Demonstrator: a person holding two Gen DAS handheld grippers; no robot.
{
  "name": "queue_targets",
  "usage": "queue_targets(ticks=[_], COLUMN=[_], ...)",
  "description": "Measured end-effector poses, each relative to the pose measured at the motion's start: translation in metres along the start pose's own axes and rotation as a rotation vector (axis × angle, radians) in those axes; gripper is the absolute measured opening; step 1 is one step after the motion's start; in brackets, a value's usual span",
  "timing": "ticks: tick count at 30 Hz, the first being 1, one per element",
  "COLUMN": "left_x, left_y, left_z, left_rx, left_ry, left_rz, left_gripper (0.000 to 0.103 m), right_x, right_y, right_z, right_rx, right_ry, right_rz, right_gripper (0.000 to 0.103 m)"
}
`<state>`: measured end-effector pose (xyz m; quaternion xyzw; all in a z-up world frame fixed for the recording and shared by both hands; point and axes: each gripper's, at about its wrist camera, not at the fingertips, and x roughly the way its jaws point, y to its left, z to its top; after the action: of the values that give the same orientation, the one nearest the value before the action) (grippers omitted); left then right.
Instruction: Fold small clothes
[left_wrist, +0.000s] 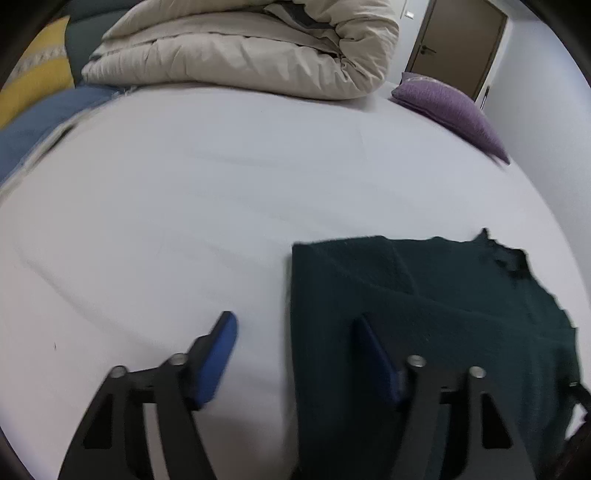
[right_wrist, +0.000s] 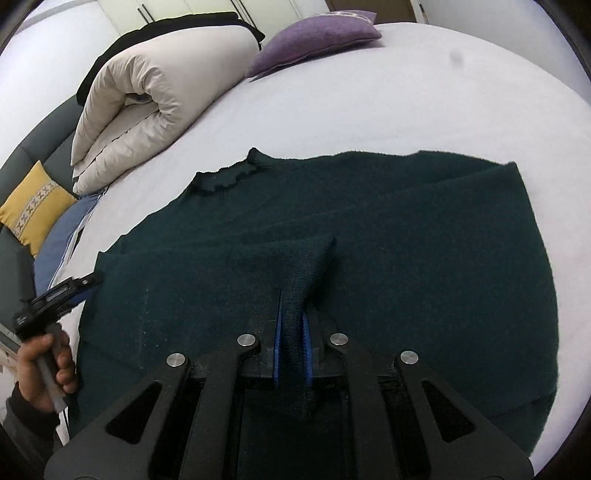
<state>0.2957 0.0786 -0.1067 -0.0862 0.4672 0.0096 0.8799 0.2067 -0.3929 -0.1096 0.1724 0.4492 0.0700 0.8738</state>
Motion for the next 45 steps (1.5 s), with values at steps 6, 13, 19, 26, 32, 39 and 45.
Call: queue_targets(ticks=[6, 13, 19, 26, 32, 39, 45], left_x=[0.006, 0.013, -0.036, -0.044, -0.040, -0.036, -0.030], left_y=[-0.009, -0.009, 0.011, -0.003, -0.015, 0.007, 0.006], left_z=[-0.001, 0.009, 0.003, -0.040, -0.053, -0.052, -0.053], left_rx=[0.059, 0.114, 0.035, 0.161, 0.233, 0.152, 0.184], left_ry=[-0.033, -0.042, -0.069, -0.009, -0.027, -0.039, -0.032], left_rz=[0.030, 0.053, -0.049, 0.020, 0.045, 0.117, 0.130], left_gripper=[0.020, 0.011, 0.024, 0.064, 0.012, 0.001, 0.002], right_x=[-0.018, -0.011, -0.007, -0.026, -0.025, -0.034, -0.010], right_y=[0.026, 0.010, 0.017, 0.015, 0.027, 0.028, 0.013], right_z=[-0.002, -0.012, -0.012, -0.014, -0.020, -0.016, -0.020], right_rx=[-0.007, 0.095, 0.051, 0.100, 0.015, 0.007, 0.015], right_ry=[-0.006, 0.009, 0.013, -0.004, 0.008, -0.014, -0.020], right_rz=[0.001, 0.014, -0.013, 0.050, -0.028, -0.060, -0.049], right_gripper=[0.009, 0.009, 0.010, 0.062, 0.032, 0.008, 0.005])
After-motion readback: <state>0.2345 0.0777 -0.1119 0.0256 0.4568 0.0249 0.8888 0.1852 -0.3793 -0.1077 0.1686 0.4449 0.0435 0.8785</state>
